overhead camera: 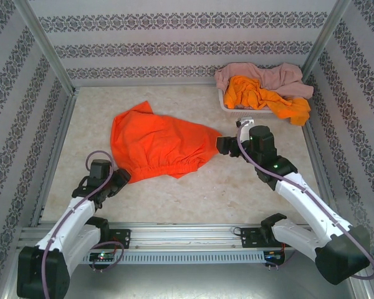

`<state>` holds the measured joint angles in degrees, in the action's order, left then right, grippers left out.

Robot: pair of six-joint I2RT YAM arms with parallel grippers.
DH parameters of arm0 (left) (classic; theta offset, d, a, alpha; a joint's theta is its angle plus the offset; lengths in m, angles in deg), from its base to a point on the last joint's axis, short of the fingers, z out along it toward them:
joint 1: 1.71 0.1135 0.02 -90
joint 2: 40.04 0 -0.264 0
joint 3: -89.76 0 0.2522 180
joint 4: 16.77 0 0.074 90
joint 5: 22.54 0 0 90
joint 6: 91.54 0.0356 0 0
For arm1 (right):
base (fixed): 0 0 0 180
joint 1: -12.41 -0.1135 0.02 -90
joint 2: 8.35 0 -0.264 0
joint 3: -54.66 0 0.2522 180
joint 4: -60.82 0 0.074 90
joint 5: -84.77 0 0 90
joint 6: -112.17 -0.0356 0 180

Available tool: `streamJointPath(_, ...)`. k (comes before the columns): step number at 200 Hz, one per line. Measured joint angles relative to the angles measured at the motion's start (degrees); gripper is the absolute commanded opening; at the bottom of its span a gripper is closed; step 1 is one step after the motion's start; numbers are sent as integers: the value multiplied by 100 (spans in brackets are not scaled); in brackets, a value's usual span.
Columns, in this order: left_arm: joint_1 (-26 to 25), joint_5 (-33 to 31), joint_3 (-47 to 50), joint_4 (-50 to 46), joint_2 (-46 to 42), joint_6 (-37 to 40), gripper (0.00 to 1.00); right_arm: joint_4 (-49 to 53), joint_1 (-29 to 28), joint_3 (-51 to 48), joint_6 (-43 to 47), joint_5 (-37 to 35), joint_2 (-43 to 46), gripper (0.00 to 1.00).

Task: Fold and stack the shorts

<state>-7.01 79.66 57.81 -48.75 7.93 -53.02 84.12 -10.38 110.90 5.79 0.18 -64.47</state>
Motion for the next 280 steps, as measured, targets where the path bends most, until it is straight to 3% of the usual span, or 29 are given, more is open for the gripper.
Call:
streamJointPath(85, -70, 74, -164, 564, 1268, 24, 44, 4, 0, -151, 0, 2, 35, 78)
streamJointPath(177, -109, 125, -647, 302, 1906, 417, 27, 4, -101, -173, -24, 68, -308, 77)
streamJointPath(233, -184, 376, -831, 588, 1987, 662, 0, 4, -149, -173, -22, 173, -501, 76)
streamJointPath(280, -184, 376, -1038, 496, 1847, 774, 0, 4, -426, -173, 133, 260, -599, 72)
